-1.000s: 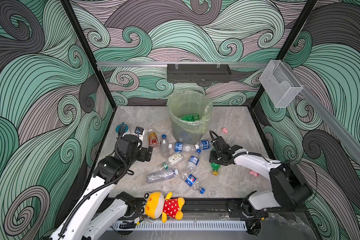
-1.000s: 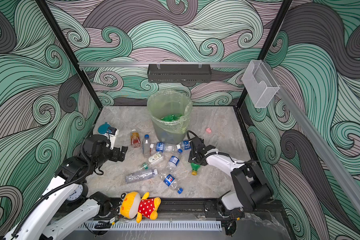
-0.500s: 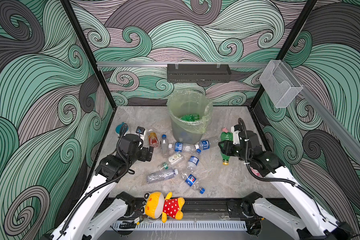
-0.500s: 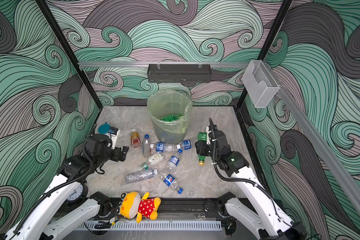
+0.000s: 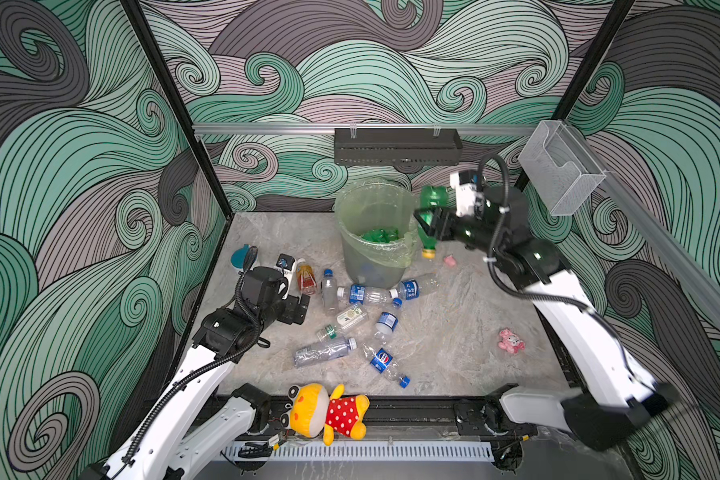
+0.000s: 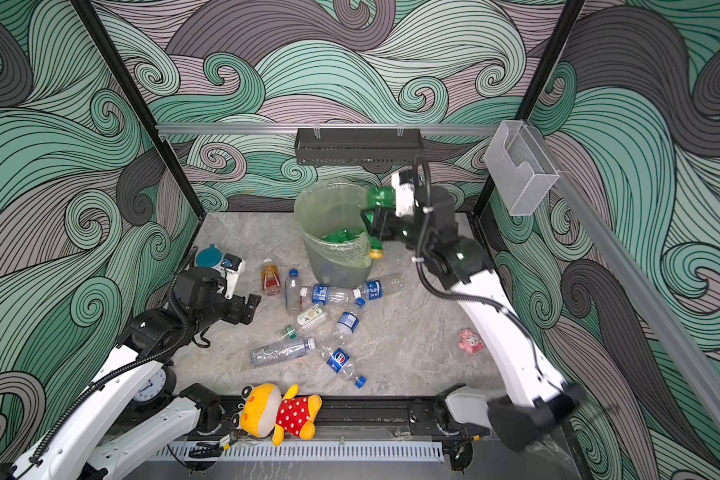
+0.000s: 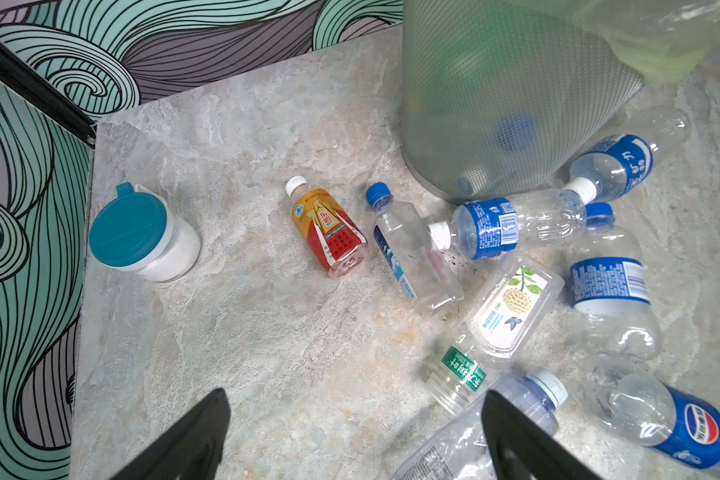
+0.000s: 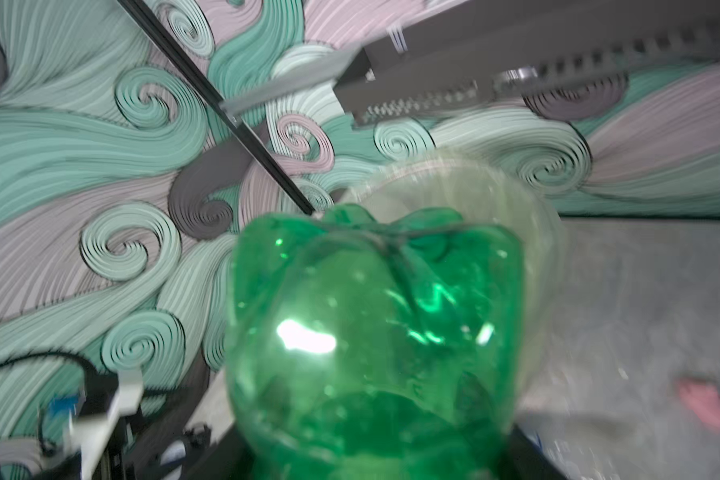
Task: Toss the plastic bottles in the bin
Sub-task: 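Swing the soda bottle over the bin and open the right gripper, then withdraw the right gripper while the left gripper reaches toward the nearer clear bottle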
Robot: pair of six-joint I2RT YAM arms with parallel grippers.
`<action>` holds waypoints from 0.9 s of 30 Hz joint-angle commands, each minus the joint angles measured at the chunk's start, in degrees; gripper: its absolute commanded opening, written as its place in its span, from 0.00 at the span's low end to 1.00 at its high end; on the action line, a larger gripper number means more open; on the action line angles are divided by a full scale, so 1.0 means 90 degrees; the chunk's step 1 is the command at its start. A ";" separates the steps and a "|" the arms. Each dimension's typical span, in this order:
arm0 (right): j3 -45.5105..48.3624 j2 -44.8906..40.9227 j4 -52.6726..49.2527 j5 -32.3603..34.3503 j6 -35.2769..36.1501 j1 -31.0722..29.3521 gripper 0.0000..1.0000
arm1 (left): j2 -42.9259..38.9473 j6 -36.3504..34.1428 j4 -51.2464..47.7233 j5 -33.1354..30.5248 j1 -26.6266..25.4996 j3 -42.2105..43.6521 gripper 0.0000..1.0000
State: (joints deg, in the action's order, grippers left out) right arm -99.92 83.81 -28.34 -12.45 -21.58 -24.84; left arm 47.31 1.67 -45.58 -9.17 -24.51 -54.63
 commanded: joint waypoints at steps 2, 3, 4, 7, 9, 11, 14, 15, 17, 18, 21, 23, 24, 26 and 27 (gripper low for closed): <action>-0.1209 0.1067 -0.0133 -0.0464 -0.0096 -0.0050 0.83 | 0.0104 -0.0199 -0.0417 0.0470 0.0009 -0.0303 0.98; -0.1172 0.1027 -0.0083 -0.0461 -0.0045 -0.0071 0.85 | 0.0106 -0.0247 -0.0497 0.0599 0.0010 -0.0302 0.98; -0.1005 0.0894 -0.0054 -0.0449 0.0048 -0.0065 0.88 | 0.0098 -0.0313 -0.0540 0.0716 0.0016 -0.0275 0.98; -0.0189 0.0201 -0.0029 -0.0148 0.0422 -0.0039 0.93 | 0.0086 -0.0580 -0.0600 0.1120 0.0009 -0.0197 0.98; 0.0521 -0.0385 0.0071 -0.0097 0.0522 0.0041 0.96 | 0.0157 -0.0792 -0.0698 0.1395 0.0009 -0.0202 0.98; 0.1345 -0.1037 0.0293 -0.0070 0.0581 0.0133 1.00 | 0.0282 -0.0993 -0.0833 0.1570 0.0014 -0.0261 0.98; 0.2507 -0.1925 0.0422 -0.0017 0.0600 0.0332 1.00 | 0.0585 -0.1238 -0.1074 0.1672 0.0003 -0.0370 0.98; 0.2842 -0.2181 0.0363 0.0013 0.0625 0.0404 1.00 | 0.0699 -0.1323 -0.1155 0.1694 0.0001 -0.0418 0.97; 0.3405 -0.2627 0.0242 0.0071 0.0680 0.0505 1.00 | 0.0892 -0.1513 -0.1235 0.1923 0.0008 -0.0452 0.95; 0.3702 -0.2854 0.0189 0.0117 0.0689 0.0542 1.00 | 0.0983 -0.1602 -0.1269 0.2056 0.0008 -0.0471 0.95; 0.4485 -0.3416 0.0118 0.0205 0.0671 0.0657 1.00 | 0.1184 -0.1707 -0.1318 0.2151 -0.0018 -0.0501 0.94; 0.4837 -0.3706 0.0038 0.0268 0.0614 0.0713 1.00 | 0.1244 -0.1763 -0.1340 0.2135 -0.0029 -0.0530 0.94; 0.4995 -0.3833 0.0009 0.0319 0.0588 0.0736 1.00 | 0.1256 -0.1791 -0.1351 0.2132 -0.0035 -0.0550 0.94; 0.5276 -0.4041 -0.0008 0.0393 0.0554 0.0766 1.00 | 0.1243 -0.1835 -0.1350 0.2149 -0.0046 -0.0577 0.94; 0.5408 -0.4127 -0.0016 0.0445 0.0538 0.0782 1.00 | 0.1229 -0.1854 -0.1332 0.2174 -0.0050 -0.0580 0.94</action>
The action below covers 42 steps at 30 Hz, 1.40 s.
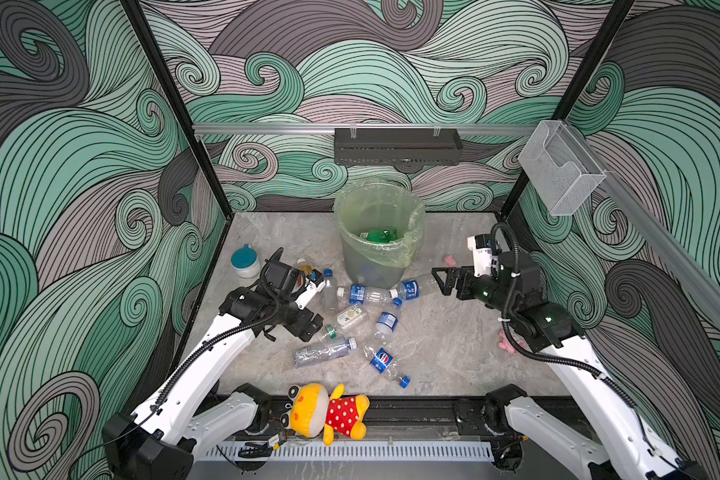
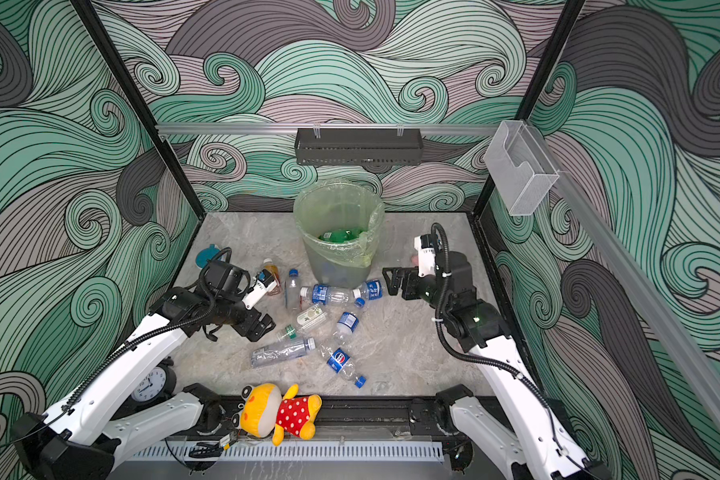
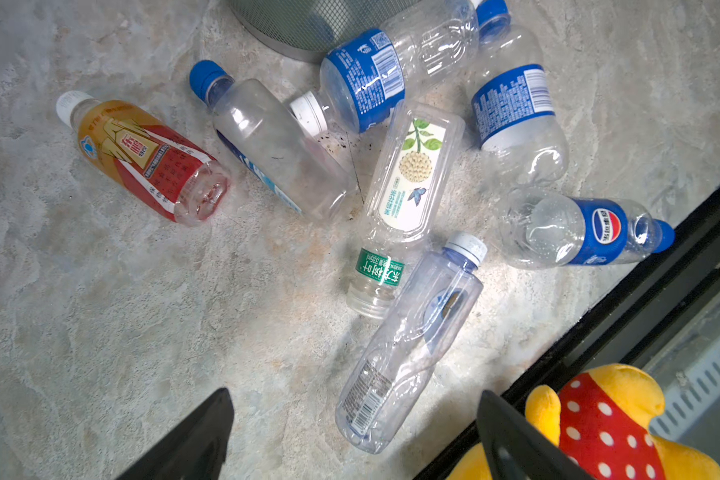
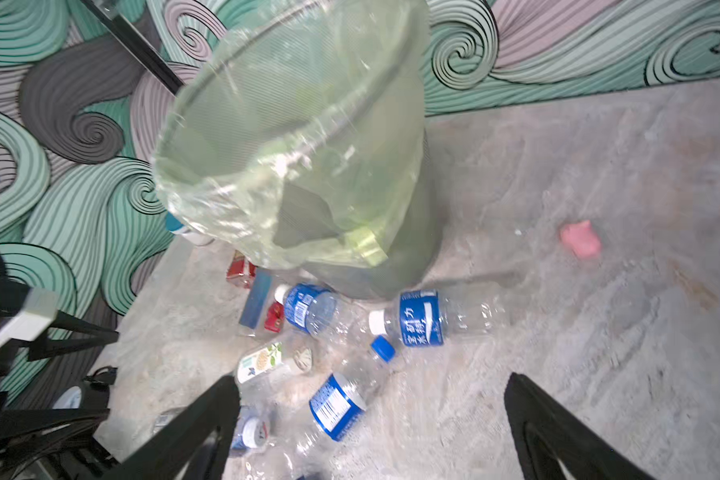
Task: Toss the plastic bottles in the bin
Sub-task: 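Withdraw the right gripper while the left gripper reaches toward the nearer clear bottle, then lower the left gripper onto the white-capped clear bottle and close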
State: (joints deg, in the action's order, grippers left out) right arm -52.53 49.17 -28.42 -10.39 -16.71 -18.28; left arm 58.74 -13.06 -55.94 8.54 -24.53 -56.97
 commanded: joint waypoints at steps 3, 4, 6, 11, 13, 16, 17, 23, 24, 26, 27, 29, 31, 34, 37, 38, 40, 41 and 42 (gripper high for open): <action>0.0462 -0.0456 -0.0013 0.0309 -0.0047 0.0088 1.00 | -0.0062 -0.0337 -0.0169 0.0339 -0.0077 -0.0330 0.93; 0.0552 -0.0501 -0.0007 0.0323 -0.0057 0.0102 1.00 | -0.0062 -0.0395 -0.0164 0.0343 -0.0095 -0.0330 0.93; 0.0709 -0.0563 -0.0006 0.0367 -0.0067 0.0108 1.00 | -0.0010 -0.0578 -0.0242 0.0321 -0.0130 -0.0356 0.93; 0.1013 -0.0706 -0.0014 0.0442 -0.0072 0.0127 1.00 | 0.0118 -0.1030 -0.0473 0.0272 -0.0257 -0.0536 0.93; 0.1116 -0.0753 -0.0021 0.0471 -0.0103 0.0142 1.00 | 0.0109 -0.1190 -0.0476 0.0355 -0.0300 -0.0546 0.93; 0.1222 -0.0819 -0.0023 0.0491 -0.0145 0.0156 1.00 | 0.0140 -0.1397 -0.0466 0.0494 -0.0412 -0.0516 0.93; 0.1253 -0.0847 -0.0023 0.0500 -0.0163 0.0157 1.00 | 0.0199 -0.1434 -0.0482 0.0533 -0.0465 -0.0516 0.93; 0.1348 -0.0932 -0.0022 0.0540 -0.0194 0.0176 1.00 | 0.0640 -0.1458 -0.0316 0.0296 -0.1198 -0.0357 0.93; 0.1370 -0.0941 -0.0016 0.0540 -0.0204 0.0176 1.00 | 0.0706 -0.1476 -0.0255 0.0257 -0.1317 -0.0318 0.93; 0.1401 -0.0942 -0.0015 0.0542 -0.0214 0.0176 1.00 | 0.0835 -0.1505 -0.0154 0.0180 -0.1471 -0.0240 0.93; 0.1412 -0.0951 -0.0021 0.0545 -0.0218 0.0177 1.00 | 0.0909 -0.1522 -0.0094 0.0158 -0.1540 -0.0193 0.92; 0.1455 -0.0970 -0.0016 0.0558 -0.0242 0.0186 1.00 | 0.1102 -0.1547 0.0030 0.0102 -0.1668 -0.0129 0.90; 0.1484 -0.0989 -0.0014 0.0568 -0.0262 0.0186 1.00 | 0.1325 -0.1538 0.0151 -0.0018 -0.1775 -0.0097 0.87; 0.1524 -0.1033 -0.0047 0.0579 -0.0262 0.0196 1.00 | 0.1706 -0.1518 0.0281 -0.0284 -0.1879 0.0003 0.85; 0.1574 -0.1102 -0.0016 0.0618 -0.0262 0.0205 1.00 | 0.1999 -0.1539 0.0390 -0.0411 -0.2013 0.0141 0.82; 0.1602 -0.1126 -0.0014 0.0627 -0.0263 0.0215 1.00 | 0.2077 -0.1537 0.0420 -0.0414 -0.2055 0.0173 0.82; 0.1631 -0.1156 -0.0018 0.0628 -0.0258 0.0225 1.00 | 0.2229 -0.1487 0.0458 -0.0435 -0.2131 0.0218 0.81; 0.1645 -0.1175 -0.0021 0.0633 -0.0262 0.0234 1.00 | 0.2311 -0.1425 0.0472 -0.0457 -0.2168 0.0230 0.80; 0.1661 -0.1190 -0.0025 0.0637 -0.0272 0.0235 1.00 | 0.2387 -0.1387 0.0469 -0.0469 -0.2194 0.0227 0.79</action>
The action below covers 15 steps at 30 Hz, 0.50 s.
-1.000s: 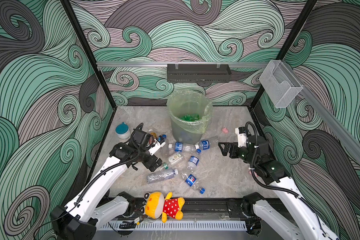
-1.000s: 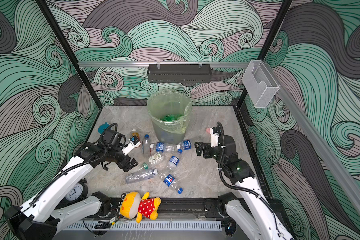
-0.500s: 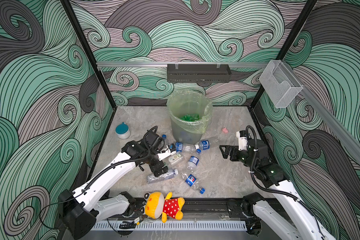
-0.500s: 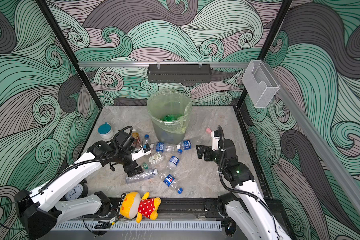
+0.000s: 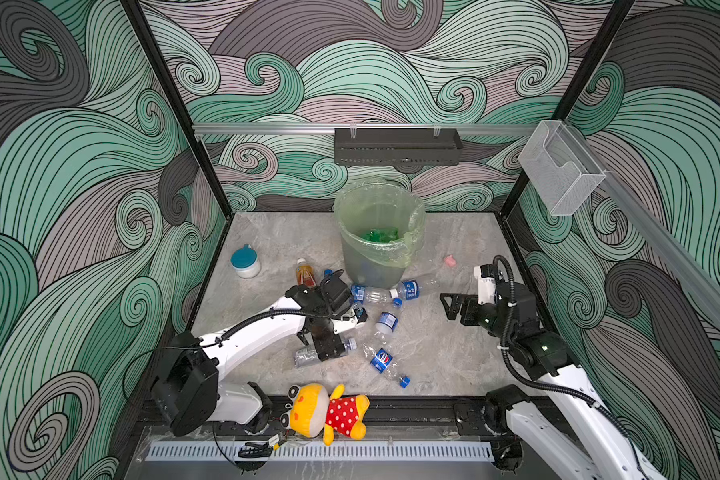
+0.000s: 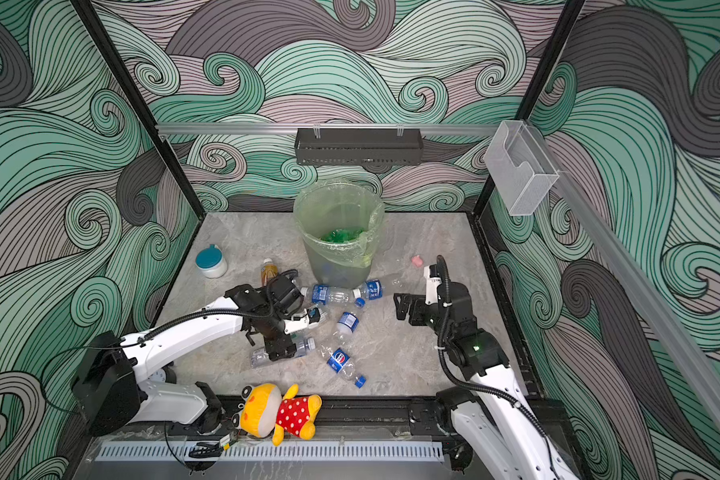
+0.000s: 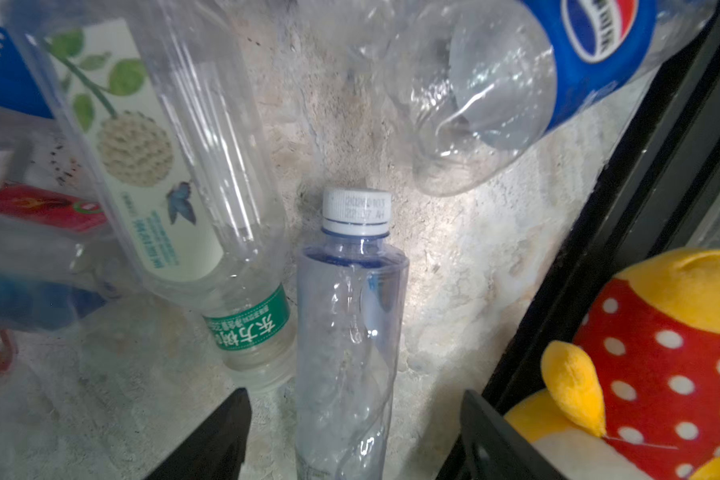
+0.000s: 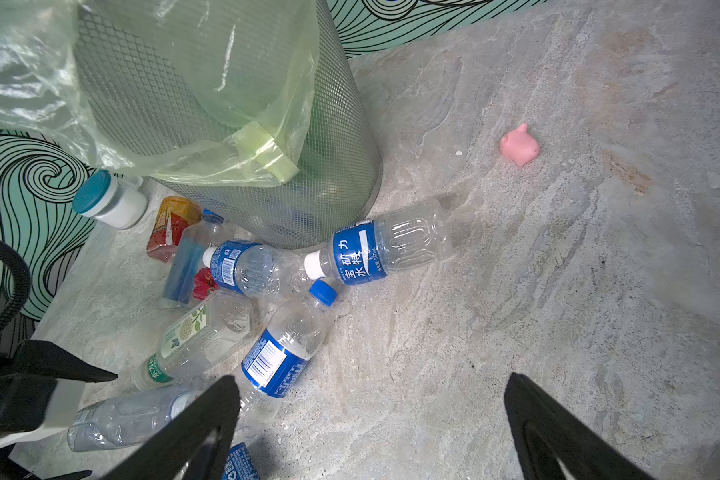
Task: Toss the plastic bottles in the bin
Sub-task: 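Lower the left gripper onto the white-capped clear bottle and close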
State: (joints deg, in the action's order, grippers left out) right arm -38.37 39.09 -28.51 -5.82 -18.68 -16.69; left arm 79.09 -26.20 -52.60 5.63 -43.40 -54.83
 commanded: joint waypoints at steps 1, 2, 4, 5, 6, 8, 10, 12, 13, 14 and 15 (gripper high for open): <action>0.0102 -0.0081 -0.0006 0.0144 -0.0054 0.0067 1.00 | 0.0206 0.0111 0.0076 -0.0168 -0.0145 -0.0005 0.79; 0.0118 -0.0086 -0.0008 0.0149 -0.0061 0.0076 1.00 | 0.0216 0.0144 0.0058 -0.0209 -0.0181 -0.0005 0.79; 0.0124 -0.0095 -0.0018 0.0152 -0.0057 0.0077 1.00 | 0.0536 0.0249 0.0045 -0.0271 -0.0221 -0.0043 0.79; 0.0128 -0.0095 -0.0006 0.0163 -0.0053 0.0086 1.00 | 0.0639 0.0299 0.0048 -0.0283 -0.0234 -0.0057 0.78; 0.0124 -0.0088 -0.0009 0.0161 -0.0049 0.0091 1.00 | 0.0735 0.0329 0.0062 -0.0302 -0.0245 -0.0056 0.77; 0.0115 -0.0088 -0.0021 0.0160 -0.0021 0.0106 1.00 | 0.0989 0.0369 0.0092 -0.0386 -0.0273 -0.0051 0.75; 0.0118 -0.0104 -0.0006 0.0151 -0.0015 0.0111 1.00 | 0.1244 0.0383 0.0111 -0.0454 -0.0300 -0.0078 0.73; 0.0122 -0.0132 0.0005 0.0151 -0.0004 0.0130 1.00 | 0.1418 0.0408 0.0181 -0.0488 -0.0322 -0.0066 0.72; 0.0124 -0.0144 -0.0009 0.0165 0.0005 0.0135 1.00 | 0.1482 0.0420 0.0248 -0.0490 -0.0325 -0.0052 0.71; 0.0127 -0.0161 -0.0016 0.0164 0.0006 0.0143 1.00 | 0.1519 0.0420 0.0307 -0.0489 -0.0325 -0.0017 0.70; 0.0126 -0.0173 -0.0034 0.0164 0.0010 0.0153 1.00 | 0.1543 0.0430 0.0347 -0.0489 -0.0325 0.0003 0.70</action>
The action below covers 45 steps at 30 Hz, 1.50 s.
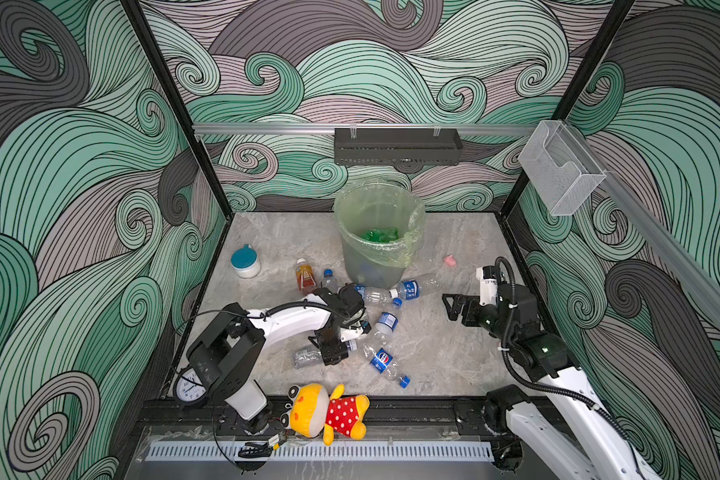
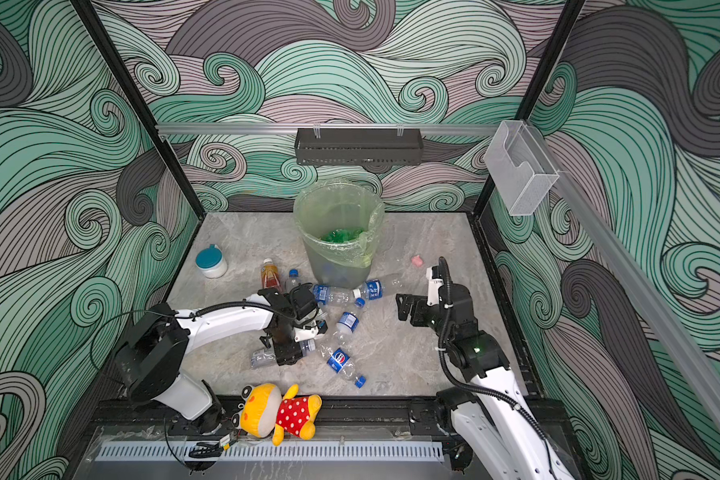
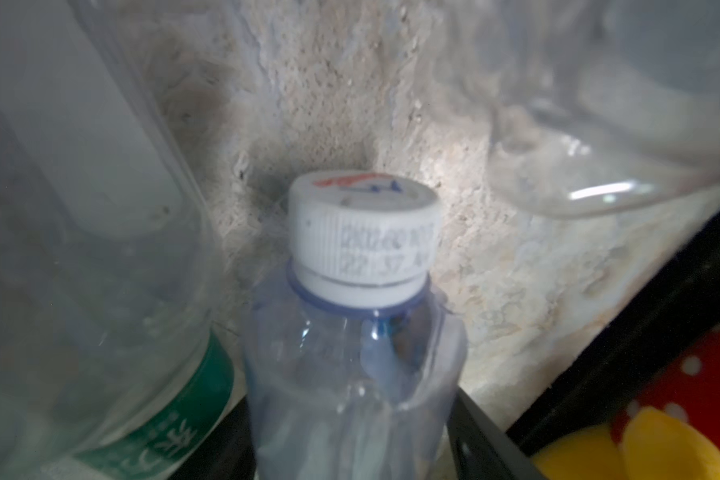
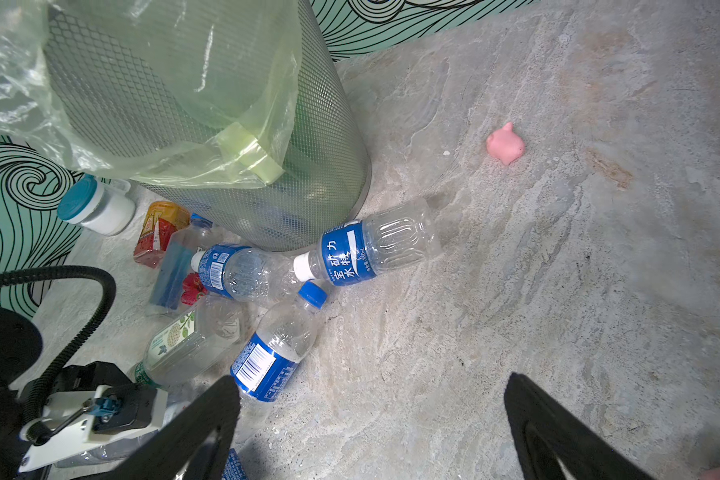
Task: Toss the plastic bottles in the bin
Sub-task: 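Lower the left gripper onto the white-capped clear bottle and close, then lift the white-capped clear bottle with the left gripper over the bin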
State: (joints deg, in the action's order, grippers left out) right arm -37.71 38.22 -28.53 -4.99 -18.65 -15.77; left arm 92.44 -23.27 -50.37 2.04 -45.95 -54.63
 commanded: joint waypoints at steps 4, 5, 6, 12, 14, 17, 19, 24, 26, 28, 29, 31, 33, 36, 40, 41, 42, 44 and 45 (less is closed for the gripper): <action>0.0060 -0.0135 -0.0057 0.0089 0.0017 0.0080 1.00 | 0.0121 0.0105 0.0201 -0.0089 -0.0050 0.0055 0.67; 0.0066 -0.0152 -0.0052 0.0096 0.0013 0.0074 1.00 | 0.0120 0.0105 0.0215 -0.0090 -0.0050 0.0064 0.65; 0.0071 -0.0163 -0.0052 0.0096 0.0005 0.0082 1.00 | 0.0126 0.0095 0.0230 -0.0081 -0.0050 0.0077 0.65; 0.0123 -0.0266 -0.0092 0.0145 -0.0012 0.0110 1.00 | -0.0047 0.0066 0.0265 -0.0107 -0.0060 0.0123 0.55; 0.0133 -0.0298 -0.0109 0.0150 -0.0007 0.0120 1.00 | -0.0224 0.0075 0.0255 -0.0101 -0.0060 0.0150 0.54; 0.0121 -0.0311 -0.0116 0.0146 -0.0002 0.0131 1.00 | -0.0665 0.0123 0.0255 -0.0164 -0.0060 0.0181 0.52; 0.0112 -0.0303 -0.0117 0.0147 -0.0007 0.0131 1.00 | -0.0990 0.0189 0.0199 -0.0285 -0.0050 0.0191 0.50; 0.0075 -0.0245 -0.0120 0.0111 0.0007 0.0151 1.00 | -0.2203 0.0611 0.0172 -0.0520 0.0077 0.0256 0.50; 0.0061 -0.0224 -0.0111 0.0087 0.0007 0.0151 1.00 | -0.2861 0.0847 0.0295 -0.0538 0.0222 0.0322 0.49; 0.0048 -0.0199 -0.0112 0.0067 0.0004 0.0155 1.00 | -0.3521 0.1106 0.0495 -0.0588 0.0409 0.0418 0.49; 0.0048 -0.0176 -0.0110 0.0058 0.0003 0.0151 1.00 | -0.3856 0.1273 0.0622 -0.0535 0.0571 0.0462 0.49; 0.0016 -0.0096 -0.0097 0.0001 0.0003 0.0151 1.00 | -0.4419 0.1609 0.0867 -0.0304 0.0887 0.0534 0.49; -0.0040 0.0002 -0.0104 -0.0100 0.0021 0.0151 1.00 | -0.4944 0.1942 0.1273 -0.0213 0.1090 0.0669 0.48; -0.0186 0.0151 -0.0157 -0.0222 0.0039 0.0156 1.00 | -0.5608 0.2261 0.1982 0.0121 0.1218 0.0757 0.50; -0.0312 0.0260 -0.0164 -0.0279 0.0017 0.0151 1.00 | -0.5475 0.2463 0.2221 0.0262 0.1297 -0.0422 0.50; -0.0314 0.0274 -0.0133 -0.0299 0.0001 0.0152 1.00 | -0.5177 0.2367 0.2159 0.0238 0.1297 -0.0910 0.49; -0.0304 0.0284 -0.0109 -0.0314 -0.0019 0.0151 1.00 | -0.4846 0.2266 0.2102 0.0232 0.1297 -0.1362 0.48; -0.0302 0.0313 -0.0054 -0.0385 -0.0064 0.0154 1.00 | -0.3884 0.1979 0.2111 0.0253 0.1321 -0.2481 0.48; -0.0315 0.0323 -0.0056 -0.0409 -0.0075 0.0151 1.00 | -0.3404 0.1893 0.2186 0.0340 0.1366 -0.3015 0.49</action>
State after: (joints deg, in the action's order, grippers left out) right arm -38.87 40.86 -29.74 -7.22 -18.70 -14.76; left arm 53.82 -4.54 -35.22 3.20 -34.52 -72.40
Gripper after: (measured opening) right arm 0.997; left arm 0.490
